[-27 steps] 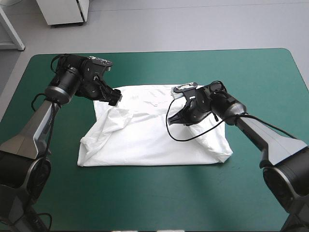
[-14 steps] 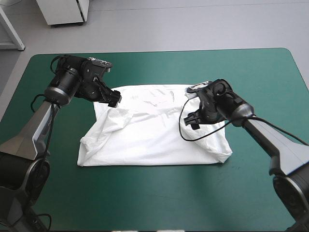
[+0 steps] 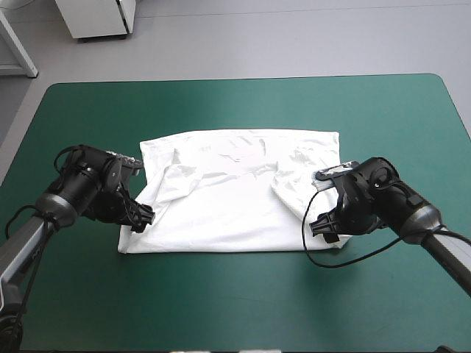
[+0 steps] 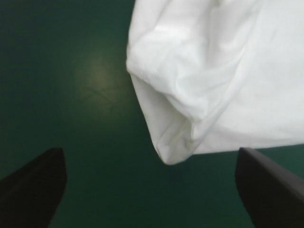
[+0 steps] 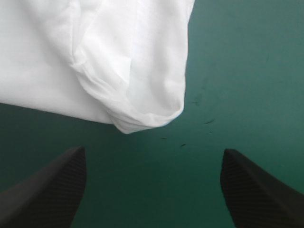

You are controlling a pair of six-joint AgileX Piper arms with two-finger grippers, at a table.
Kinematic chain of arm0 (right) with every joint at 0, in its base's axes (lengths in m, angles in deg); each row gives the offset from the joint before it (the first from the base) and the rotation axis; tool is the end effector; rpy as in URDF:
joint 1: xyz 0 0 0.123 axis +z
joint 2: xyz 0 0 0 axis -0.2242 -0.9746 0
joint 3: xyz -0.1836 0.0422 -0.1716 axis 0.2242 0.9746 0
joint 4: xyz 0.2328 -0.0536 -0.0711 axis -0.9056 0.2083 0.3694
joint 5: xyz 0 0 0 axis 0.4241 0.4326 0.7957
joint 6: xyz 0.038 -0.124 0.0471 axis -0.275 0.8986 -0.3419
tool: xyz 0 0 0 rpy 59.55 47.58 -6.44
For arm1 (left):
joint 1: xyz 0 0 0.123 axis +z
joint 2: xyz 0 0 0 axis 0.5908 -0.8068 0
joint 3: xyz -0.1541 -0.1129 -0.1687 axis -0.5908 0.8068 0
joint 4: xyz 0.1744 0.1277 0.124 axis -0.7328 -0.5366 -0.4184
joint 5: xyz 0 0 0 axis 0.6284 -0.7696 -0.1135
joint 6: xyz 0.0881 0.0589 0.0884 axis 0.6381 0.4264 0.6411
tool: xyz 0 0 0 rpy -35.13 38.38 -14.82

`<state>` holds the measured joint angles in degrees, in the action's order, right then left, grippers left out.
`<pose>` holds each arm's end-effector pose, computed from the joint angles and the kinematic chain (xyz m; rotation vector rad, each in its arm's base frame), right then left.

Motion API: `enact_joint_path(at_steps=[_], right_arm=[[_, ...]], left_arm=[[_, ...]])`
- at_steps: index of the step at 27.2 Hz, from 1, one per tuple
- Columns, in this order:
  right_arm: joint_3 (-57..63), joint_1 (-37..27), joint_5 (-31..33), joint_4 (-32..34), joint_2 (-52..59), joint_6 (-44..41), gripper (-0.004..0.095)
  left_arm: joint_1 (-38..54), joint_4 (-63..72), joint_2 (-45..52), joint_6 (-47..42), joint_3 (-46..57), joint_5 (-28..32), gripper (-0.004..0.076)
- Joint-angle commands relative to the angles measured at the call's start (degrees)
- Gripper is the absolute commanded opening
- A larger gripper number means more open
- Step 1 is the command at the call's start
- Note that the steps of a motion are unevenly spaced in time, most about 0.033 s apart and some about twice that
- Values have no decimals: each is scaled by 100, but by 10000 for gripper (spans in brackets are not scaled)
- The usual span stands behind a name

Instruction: Fold the cloth

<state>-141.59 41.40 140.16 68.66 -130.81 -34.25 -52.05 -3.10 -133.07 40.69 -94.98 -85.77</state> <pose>0.2457 0.1082 0.2189 -0.4186 2.8724 -0.1209 0.2651 -0.0511 0.2068 0.3897 2.9727 0.2276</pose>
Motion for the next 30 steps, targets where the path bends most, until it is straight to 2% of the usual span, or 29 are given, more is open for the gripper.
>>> enact_joint_path(at_steps=[1, 5, 7, 9, 13, 17, 21, 24, 26, 30], right_arm=[[-92, -13, -95, 31, 207, 117, 723], [-92, -13, -42, 22, 217, 230, 723], [-92, -13, -120, -2, 206, 311, 723], [-92, -13, -292, -2, 205, 311, 723], [-92, -91, -598, -29, 182, 311, 723], [-90, -494, -661, -156, -82, 454, 723], [-69, -890, -792, -677, -436, 816, 723], [53, -919, -947, -1034, -677, 946, 712], [200, -919, -1094, -1407, -817, 1098, 683], [619, -919, -1328, -2105, -959, 1375, 540]], left_arm=[[-17, 221, 84, -104, 363, 224, 724], [-17, 875, -142, -104, 1014, 1155, 722], [-17, 972, -255, -104, 1112, 1386, 664], [-17, 1128, -339, -104, 1112, 1498, 558], [-17, 1420, -558, -45, 1164, 1707, 285], [-17, 1406, -647, 100, 1444, 1964, 4], [-17, 1377, -647, 148, 1552, 2005, -6], [-17, 1389, -647, 85, 1552, 2028, -6], [-17, 1389, -647, 155, 1552, 2038, -6], [-17, 1367, -647, 155, 1552, 1983, -6]])
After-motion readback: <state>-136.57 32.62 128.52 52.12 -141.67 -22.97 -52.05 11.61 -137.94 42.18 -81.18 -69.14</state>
